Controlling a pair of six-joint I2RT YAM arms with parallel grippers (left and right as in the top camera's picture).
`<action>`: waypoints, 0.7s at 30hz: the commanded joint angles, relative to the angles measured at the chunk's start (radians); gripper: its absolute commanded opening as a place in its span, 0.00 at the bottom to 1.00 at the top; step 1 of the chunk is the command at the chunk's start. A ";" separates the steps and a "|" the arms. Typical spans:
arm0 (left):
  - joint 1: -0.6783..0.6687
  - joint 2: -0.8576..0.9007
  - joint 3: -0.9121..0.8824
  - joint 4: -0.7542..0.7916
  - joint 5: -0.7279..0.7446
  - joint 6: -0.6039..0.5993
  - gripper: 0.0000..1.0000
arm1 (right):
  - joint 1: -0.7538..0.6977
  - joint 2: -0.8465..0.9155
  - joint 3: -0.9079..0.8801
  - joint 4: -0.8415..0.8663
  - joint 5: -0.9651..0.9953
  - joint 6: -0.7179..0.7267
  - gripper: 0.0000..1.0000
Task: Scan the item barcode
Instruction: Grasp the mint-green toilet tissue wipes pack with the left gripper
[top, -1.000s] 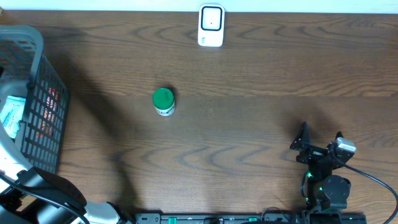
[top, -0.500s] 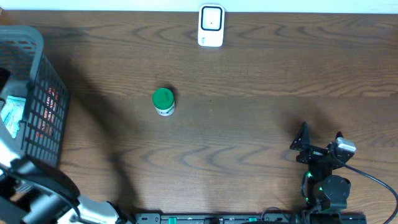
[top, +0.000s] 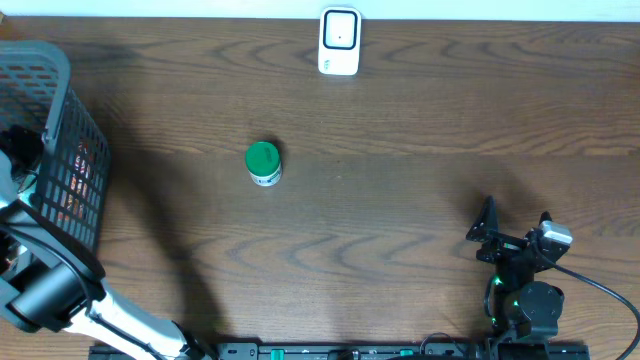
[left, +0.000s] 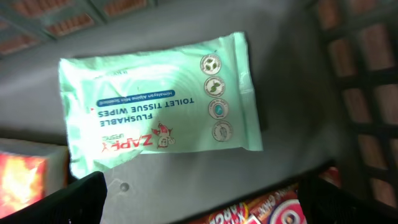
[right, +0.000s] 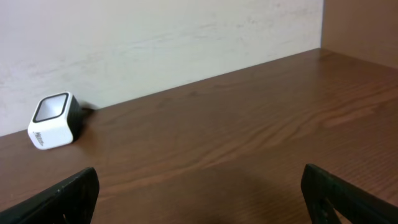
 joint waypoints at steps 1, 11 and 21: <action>-0.002 0.043 -0.005 0.005 -0.003 -0.005 0.98 | 0.006 0.000 -0.002 -0.003 0.002 -0.010 0.99; -0.002 0.087 -0.005 0.087 -0.036 0.285 0.98 | 0.006 0.000 -0.002 -0.003 0.002 -0.010 0.99; -0.002 0.117 -0.005 0.123 -0.097 0.585 0.98 | 0.006 0.000 -0.002 -0.003 0.002 -0.010 0.99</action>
